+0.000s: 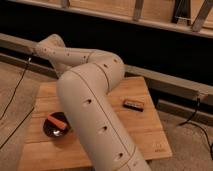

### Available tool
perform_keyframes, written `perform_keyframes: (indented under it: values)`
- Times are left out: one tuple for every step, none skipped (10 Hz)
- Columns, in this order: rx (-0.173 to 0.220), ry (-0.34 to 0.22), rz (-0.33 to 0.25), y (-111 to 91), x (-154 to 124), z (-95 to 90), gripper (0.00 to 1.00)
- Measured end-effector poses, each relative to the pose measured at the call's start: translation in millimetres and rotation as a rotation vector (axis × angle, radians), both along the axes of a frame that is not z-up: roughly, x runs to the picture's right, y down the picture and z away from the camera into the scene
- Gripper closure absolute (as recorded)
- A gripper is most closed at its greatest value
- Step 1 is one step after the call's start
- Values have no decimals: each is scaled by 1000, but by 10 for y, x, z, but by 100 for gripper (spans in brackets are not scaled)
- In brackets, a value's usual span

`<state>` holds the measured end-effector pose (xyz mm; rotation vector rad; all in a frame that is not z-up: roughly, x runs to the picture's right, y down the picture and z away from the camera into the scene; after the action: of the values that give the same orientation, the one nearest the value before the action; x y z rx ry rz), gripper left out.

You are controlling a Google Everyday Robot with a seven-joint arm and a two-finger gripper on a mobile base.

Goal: Place the white sponge in the ceramic cup

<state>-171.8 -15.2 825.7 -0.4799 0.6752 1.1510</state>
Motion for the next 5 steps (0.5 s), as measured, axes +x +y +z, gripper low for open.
perform_keyframes:
  values:
    - [21,-2,16,-16,0,-9,100]
    - [44,-7,33,-21,-18,-13,100]
    - [62,-12,43,-23,-37,-16,100]
    - [99,-25,60,-12,-85,-10,100]
    - [122,-34,69,-7,-108,-13,100]
